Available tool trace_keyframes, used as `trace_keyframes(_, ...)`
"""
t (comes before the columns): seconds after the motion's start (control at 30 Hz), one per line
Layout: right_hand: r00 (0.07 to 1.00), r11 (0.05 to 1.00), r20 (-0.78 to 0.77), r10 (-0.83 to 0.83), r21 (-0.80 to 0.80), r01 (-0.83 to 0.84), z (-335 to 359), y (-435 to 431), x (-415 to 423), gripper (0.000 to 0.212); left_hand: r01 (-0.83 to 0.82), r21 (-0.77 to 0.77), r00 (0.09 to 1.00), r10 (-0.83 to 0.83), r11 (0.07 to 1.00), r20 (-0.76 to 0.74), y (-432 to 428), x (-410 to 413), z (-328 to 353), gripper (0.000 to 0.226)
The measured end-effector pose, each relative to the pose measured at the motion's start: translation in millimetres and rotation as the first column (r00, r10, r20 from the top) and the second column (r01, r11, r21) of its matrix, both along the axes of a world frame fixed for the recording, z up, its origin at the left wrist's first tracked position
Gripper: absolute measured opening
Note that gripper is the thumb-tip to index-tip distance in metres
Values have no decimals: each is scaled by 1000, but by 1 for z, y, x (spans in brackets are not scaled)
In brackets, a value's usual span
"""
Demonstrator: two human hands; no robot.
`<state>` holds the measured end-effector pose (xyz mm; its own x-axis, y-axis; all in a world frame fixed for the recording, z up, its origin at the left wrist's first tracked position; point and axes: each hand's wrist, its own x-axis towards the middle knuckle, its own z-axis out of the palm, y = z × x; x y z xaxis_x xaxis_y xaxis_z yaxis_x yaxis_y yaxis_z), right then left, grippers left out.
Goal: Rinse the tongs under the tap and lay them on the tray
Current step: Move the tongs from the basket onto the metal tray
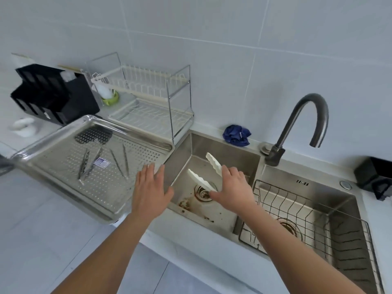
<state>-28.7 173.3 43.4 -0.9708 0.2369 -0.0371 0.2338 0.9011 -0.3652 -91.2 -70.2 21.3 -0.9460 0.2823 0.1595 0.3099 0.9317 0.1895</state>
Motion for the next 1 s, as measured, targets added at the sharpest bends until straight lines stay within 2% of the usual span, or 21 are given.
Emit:
trace_keyframes(0.3, 998, 998, 53, 45, -34, -44, 0, -145, -67, 86, -63, -21, 997, 63, 998, 35, -155, -38, 6, 76)
trace_keyframes(0.43, 992, 994, 73, 102, -37, -100, -3, -196, -96, 91, -99, -66, 994, 102, 993, 41, -213, -51, 8, 74)
trace_keyframes(0.7, 976, 985, 136, 170, -24, -168, -20, -256, -167, 80, -180, -43, 982, 182, 983, 50, -276, -99, -12, 72)
trace_keyframes(0.8, 971, 985, 166, 174, -36, -170, -37, -276, -195, 81, -213, -64, 970, 218, 975, 109, -291, -121, -29, 72)
trace_keyframes(0.87, 970, 988, 192, 151, -45, -145, -52, -286, -211, 83, -227, -74, 960, 236, 971, 153, -299, -137, -42, 72)
trace_keyframes(1.0, 973, 996, 232, 5, -89, 17, -75, -292, -243, 91, -224, -115, 941, 246, 968, 232, -306, -174, -62, 72)
